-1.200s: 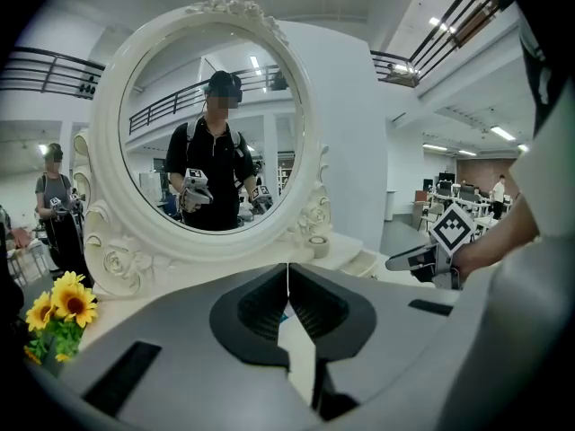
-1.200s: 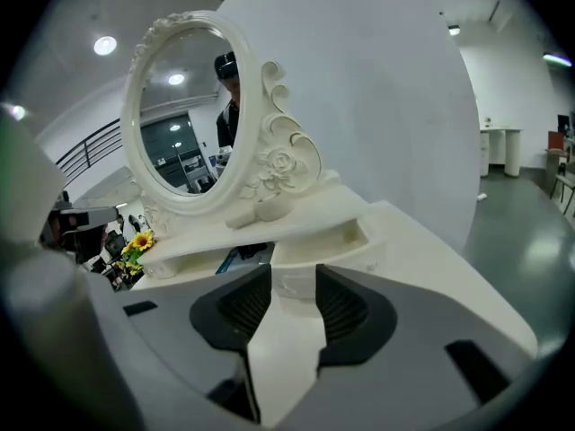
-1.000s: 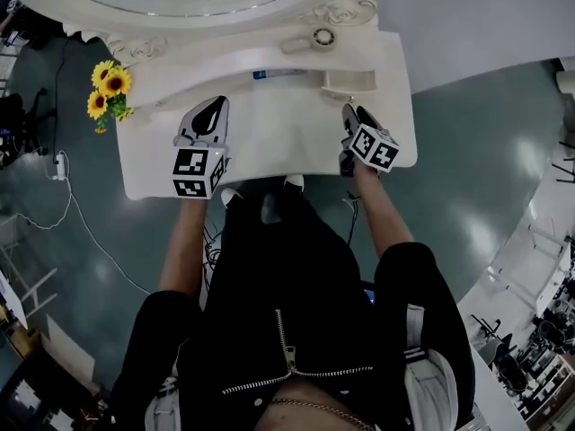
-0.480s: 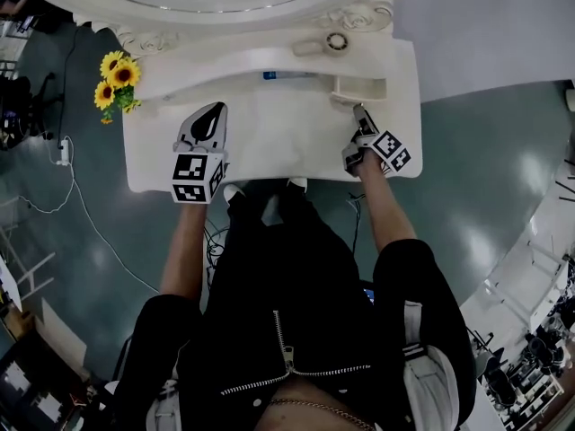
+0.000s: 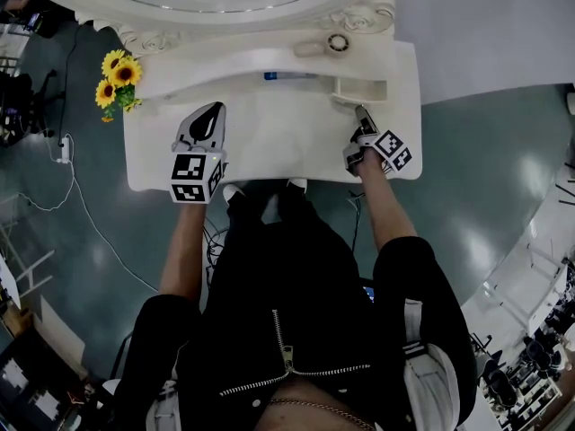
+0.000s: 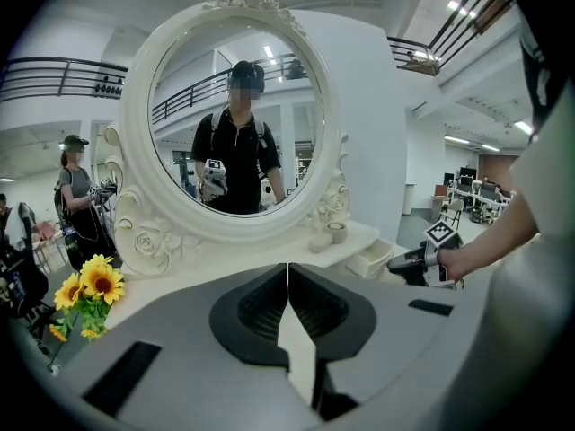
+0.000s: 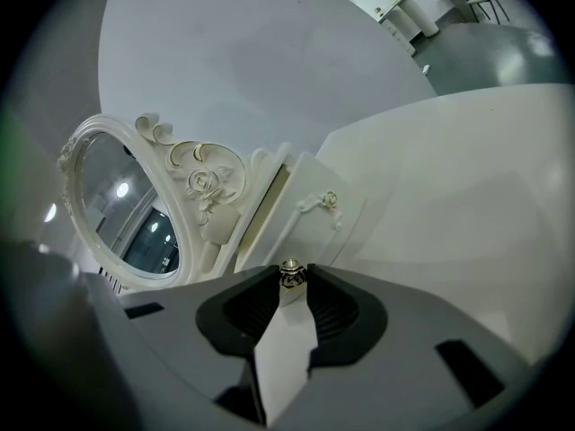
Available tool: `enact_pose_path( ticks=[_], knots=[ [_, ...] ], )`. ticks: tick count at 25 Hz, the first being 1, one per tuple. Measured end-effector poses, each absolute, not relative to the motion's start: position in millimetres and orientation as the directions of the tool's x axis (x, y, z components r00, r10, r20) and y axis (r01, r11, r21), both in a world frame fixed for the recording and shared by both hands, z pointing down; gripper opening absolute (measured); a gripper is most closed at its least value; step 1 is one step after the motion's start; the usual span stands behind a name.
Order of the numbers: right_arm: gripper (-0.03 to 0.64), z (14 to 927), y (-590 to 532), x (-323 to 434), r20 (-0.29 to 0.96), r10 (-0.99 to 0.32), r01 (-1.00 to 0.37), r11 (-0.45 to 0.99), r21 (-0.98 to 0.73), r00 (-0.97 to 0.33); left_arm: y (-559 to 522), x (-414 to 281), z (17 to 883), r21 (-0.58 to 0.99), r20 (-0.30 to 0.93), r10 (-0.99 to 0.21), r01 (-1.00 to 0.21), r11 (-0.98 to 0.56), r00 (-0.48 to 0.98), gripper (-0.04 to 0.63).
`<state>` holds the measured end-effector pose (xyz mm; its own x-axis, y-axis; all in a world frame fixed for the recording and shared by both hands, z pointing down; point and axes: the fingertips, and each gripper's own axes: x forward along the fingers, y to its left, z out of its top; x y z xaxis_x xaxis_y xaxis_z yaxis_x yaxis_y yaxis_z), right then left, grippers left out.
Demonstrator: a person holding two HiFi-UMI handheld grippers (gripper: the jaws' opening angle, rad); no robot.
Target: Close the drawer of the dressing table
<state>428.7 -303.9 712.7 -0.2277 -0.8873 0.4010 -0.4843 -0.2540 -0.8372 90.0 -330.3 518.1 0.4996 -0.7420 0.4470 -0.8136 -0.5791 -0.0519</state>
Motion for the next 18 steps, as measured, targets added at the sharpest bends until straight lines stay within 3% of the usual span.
enact_pose_path(
  ticks=[18],
  knots=[
    [0.086, 705, -316, 432, 0.396, -0.885, -0.479, -0.245, -0.843, -0.246, -331, 91, 516, -0.049, 0.438, -0.752, -0.822, -0.567, 0.493, 0.023]
  ],
)
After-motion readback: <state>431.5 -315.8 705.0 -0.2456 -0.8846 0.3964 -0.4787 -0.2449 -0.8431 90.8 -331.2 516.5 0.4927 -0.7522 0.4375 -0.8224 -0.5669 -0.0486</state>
